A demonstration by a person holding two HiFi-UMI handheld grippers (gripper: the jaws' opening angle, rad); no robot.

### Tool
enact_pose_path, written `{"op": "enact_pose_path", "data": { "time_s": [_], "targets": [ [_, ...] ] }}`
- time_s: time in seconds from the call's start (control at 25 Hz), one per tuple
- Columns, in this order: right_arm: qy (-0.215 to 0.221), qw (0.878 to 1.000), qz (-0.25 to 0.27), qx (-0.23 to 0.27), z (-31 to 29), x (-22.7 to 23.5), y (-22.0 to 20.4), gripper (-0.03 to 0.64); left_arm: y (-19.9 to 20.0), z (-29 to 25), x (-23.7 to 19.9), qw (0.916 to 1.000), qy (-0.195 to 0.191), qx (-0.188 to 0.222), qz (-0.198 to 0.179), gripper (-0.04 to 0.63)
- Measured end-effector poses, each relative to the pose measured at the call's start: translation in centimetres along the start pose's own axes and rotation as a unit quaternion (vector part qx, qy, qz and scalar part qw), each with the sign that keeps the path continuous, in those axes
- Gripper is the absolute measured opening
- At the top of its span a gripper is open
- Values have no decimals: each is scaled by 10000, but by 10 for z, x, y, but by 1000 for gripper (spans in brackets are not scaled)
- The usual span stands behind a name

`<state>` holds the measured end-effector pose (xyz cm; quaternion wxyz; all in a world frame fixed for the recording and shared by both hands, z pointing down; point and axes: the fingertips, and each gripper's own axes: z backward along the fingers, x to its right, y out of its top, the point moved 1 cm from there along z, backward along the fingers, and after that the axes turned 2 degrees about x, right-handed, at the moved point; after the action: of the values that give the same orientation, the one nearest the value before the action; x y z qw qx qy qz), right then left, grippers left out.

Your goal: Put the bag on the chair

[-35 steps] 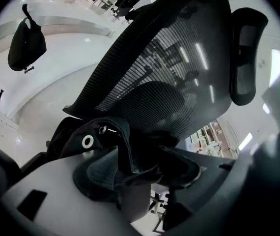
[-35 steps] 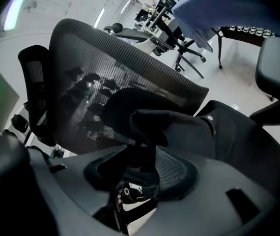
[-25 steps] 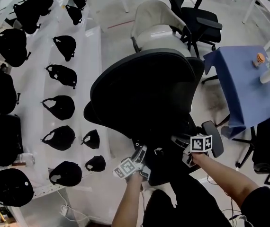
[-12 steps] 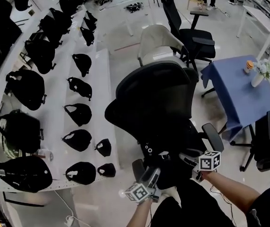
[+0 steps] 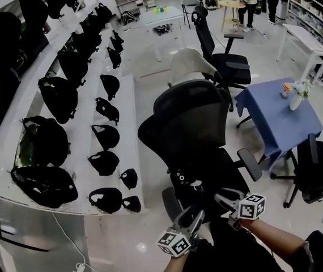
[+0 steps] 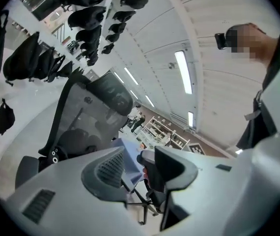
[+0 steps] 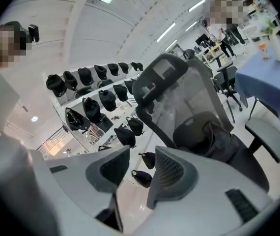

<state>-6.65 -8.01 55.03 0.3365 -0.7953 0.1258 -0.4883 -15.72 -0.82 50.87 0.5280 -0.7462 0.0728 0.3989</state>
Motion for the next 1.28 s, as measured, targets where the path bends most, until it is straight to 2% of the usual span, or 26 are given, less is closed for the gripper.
{"op": "enact_pose_path", "data": {
  "time_s": [0.16,0.36,0.48,0.68,0.84,0.96,1.16,1.28],
  "targets": [
    [-189,9990,372,143,34,-36,-2,140,16,34,28,9985,-77,302,-440,120],
    [-442,9967,479,484,68,-54,-5,129,17,70,53,9953,-217,637,-691,32],
    [-656,9942,637,566,82,-63,1,129,10,80,66,9950,-155,601,-789,14],
    [-843,9905,676,853,105,-83,-3,112,-11,92,76,9944,-282,409,-927,11],
    [-947,9881,871,845,128,-85,1,61,-9,94,87,9924,-98,489,-1128,11],
    [-1070,9828,1211,897,148,-75,15,26,-7,87,97,9893,156,586,-1329,11],
    [-1009,9731,1881,867,187,-63,40,20,-3,75,115,9804,841,667,-1651,9],
    [-974,9653,2277,826,215,-52,57,8,-6,57,144,9737,963,725,-1932,11]
  ]
}}
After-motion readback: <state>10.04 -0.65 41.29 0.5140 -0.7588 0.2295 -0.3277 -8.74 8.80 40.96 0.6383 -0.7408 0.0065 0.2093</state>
